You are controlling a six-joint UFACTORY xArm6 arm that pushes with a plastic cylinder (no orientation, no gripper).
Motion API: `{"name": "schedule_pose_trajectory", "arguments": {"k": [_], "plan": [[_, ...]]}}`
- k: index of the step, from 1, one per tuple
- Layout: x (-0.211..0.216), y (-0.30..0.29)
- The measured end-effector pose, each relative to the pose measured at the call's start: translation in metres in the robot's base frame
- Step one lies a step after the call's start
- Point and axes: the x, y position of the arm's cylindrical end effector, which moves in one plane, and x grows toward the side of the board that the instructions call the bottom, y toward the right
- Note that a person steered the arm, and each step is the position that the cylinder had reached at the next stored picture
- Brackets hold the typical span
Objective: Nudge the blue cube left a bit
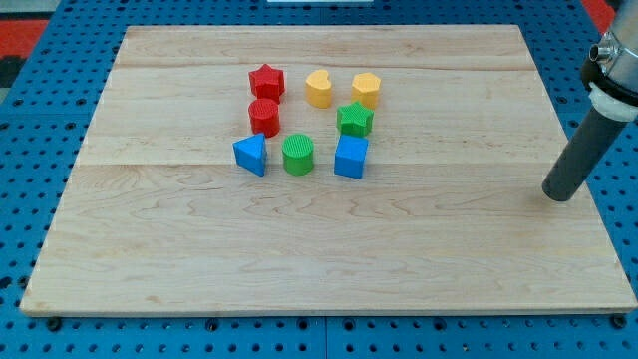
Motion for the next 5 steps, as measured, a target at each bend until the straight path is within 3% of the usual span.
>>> {"name": "schedule_pose_trajectory", "arguments": {"k": [5], "plan": [[0.0, -0.014]]}}
